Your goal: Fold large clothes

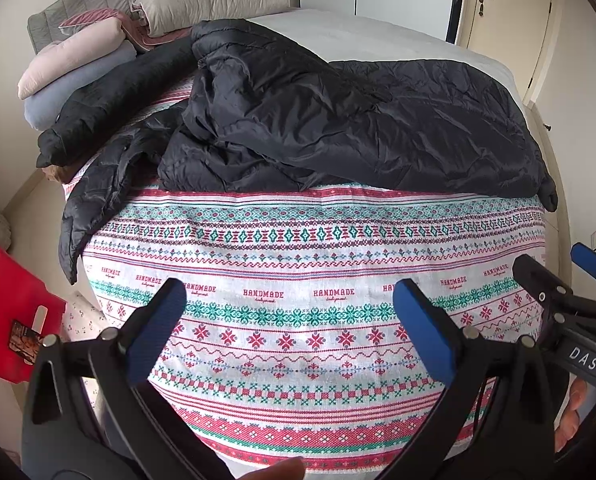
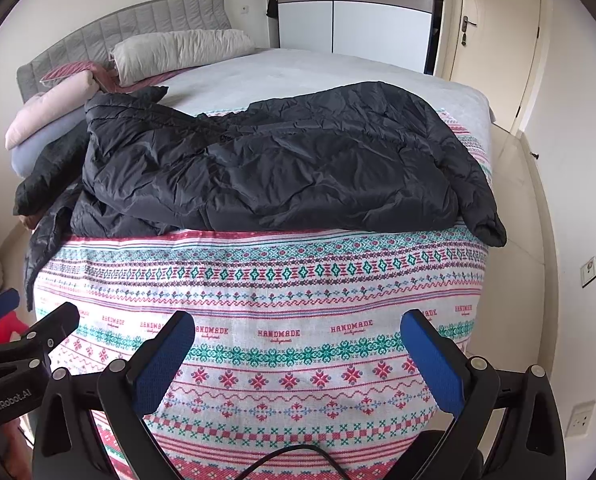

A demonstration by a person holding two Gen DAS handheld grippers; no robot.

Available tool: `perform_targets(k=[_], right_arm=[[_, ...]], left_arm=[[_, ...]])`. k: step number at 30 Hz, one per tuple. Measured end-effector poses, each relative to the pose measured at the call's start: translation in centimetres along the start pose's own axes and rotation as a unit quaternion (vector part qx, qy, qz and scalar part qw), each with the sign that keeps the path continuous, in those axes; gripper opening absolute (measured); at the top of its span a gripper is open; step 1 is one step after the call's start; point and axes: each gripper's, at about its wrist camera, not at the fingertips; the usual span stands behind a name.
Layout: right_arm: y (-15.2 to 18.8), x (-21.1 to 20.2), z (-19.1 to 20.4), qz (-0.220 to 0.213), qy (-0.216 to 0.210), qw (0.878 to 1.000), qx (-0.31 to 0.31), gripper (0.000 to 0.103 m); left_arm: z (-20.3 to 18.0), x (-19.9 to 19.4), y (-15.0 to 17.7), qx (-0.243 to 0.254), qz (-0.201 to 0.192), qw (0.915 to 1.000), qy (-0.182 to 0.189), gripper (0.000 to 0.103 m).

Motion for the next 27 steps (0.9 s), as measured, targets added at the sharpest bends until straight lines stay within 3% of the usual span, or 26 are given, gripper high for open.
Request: perform_targets(k=[27], right_arm=[[0.07, 0.59, -0.12, 0.009, -0.011, 1.0, 0.004, 0.103]], left_arm=[[-0.3, 0.66, 0.28, 0.006, 0.005, 1.0, -0.003, 0.103]])
Point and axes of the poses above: each gripper's, at about its wrist camera, not at the fingertips, and x roughly the way its jaws point, z to its left, y to its underside, and after that the axes turned 12 degrees about -y, right-handed
